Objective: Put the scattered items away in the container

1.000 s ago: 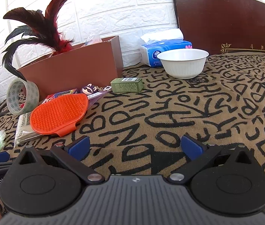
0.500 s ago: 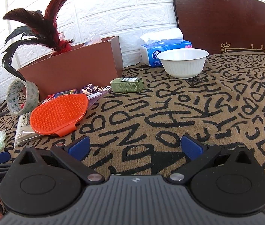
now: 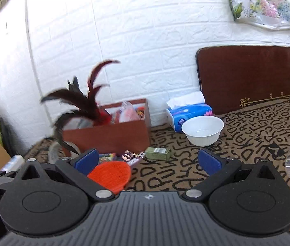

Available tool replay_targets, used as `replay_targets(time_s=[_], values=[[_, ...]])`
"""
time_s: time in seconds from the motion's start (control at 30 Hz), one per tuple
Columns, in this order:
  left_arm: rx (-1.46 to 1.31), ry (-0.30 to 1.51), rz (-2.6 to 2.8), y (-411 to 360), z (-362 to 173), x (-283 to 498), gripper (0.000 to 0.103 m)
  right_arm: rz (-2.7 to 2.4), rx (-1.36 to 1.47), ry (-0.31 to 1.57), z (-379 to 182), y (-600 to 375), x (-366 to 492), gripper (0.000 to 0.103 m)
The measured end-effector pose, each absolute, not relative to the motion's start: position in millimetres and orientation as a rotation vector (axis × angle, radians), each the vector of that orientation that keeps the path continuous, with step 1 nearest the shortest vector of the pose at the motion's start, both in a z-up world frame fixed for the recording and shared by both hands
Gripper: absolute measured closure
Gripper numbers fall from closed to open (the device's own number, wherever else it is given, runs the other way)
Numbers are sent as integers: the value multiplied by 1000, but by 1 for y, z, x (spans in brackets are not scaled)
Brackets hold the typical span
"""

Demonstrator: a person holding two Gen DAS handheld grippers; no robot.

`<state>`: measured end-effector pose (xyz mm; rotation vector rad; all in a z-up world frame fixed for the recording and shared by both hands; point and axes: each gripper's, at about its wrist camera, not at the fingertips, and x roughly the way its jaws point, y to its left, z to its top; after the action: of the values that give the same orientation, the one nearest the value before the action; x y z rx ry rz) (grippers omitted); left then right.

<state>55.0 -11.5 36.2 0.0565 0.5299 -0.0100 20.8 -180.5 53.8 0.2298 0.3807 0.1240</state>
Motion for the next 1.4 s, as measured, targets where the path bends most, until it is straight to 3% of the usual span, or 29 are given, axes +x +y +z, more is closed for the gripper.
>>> replay_targets(time_s=[0.3, 1.4], values=[[39, 536, -8, -18, 42, -3, 4, 129, 285, 405, 40, -201, -17, 0], [18, 523, 12, -4, 27, -9, 4, 149, 216, 410, 36, -179, -21, 0]])
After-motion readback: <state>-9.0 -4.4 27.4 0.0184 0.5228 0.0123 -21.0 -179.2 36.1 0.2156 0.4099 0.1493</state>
